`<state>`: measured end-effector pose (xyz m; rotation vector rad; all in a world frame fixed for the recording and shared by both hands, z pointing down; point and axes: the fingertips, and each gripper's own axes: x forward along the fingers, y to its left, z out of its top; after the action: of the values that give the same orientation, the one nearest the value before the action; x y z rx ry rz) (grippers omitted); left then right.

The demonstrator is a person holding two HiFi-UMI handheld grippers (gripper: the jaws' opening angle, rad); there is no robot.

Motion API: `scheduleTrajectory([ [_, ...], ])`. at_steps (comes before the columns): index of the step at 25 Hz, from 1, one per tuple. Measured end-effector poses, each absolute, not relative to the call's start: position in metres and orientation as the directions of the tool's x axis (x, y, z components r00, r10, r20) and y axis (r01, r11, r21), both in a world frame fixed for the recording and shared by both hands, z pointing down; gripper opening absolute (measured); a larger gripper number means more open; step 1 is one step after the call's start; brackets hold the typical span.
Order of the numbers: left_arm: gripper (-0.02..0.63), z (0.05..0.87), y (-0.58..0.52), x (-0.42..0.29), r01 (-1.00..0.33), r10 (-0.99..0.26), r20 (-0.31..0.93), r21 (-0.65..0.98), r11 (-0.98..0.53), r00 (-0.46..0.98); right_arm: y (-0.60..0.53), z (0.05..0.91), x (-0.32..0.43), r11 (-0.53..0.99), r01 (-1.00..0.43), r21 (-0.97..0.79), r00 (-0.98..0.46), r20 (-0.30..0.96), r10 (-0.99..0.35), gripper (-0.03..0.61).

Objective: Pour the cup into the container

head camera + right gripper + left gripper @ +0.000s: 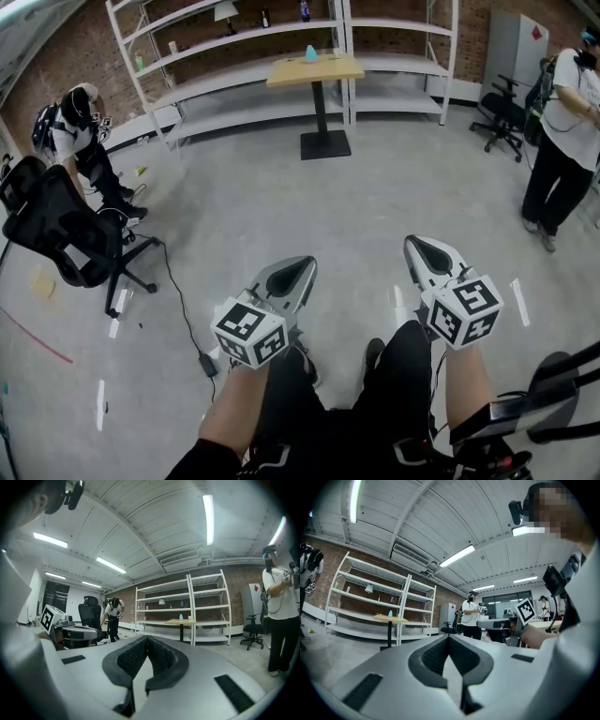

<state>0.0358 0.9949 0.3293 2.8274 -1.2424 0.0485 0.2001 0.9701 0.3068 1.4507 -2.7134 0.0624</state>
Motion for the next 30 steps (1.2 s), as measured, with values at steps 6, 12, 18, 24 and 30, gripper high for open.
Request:
scheduleTrajectory([
  [6,-0.002,0.369,0.965,0.008,-0.753,-0.746,0.102,0.067,-0.655,0.658,0.931,0.331,0.173,0.588,-0.809,-0.017,-0.586,0.111,-0.803,0.002],
  [12,-0.002,0.369,0.918,0.000,-0.761,-0.756,0.088,0.085,-0.643,0.648,0.889,0.338,0.165,0.591,-0.806,-0.028,-0.589,0.134,-0.797,0.002],
  [18,-0.002,0.337,0.872,-0.008,-0.763,-0.764,0.022,0.073,-0.642,0.645,0.849,0.309,0.159,0.585,-0.811,0.013,-0.580,0.107,-0.807,0.002],
  [24,-0.002,0.321,0.799,0.005,-0.745,-0.747,-0.024,0.056,-0.665,0.664,0.793,0.303,0.170,0.564,-0.826,0.027,-0.559,0.097,-0.823,0.002],
  [30,-0.002,0.332,0.717,0.029,-0.717,-0.718,0.008,0.066,-0.694,0.696,0.717,0.316,0.186,0.545,-0.838,-0.017,-0.544,0.105,-0.833,0.002],
])
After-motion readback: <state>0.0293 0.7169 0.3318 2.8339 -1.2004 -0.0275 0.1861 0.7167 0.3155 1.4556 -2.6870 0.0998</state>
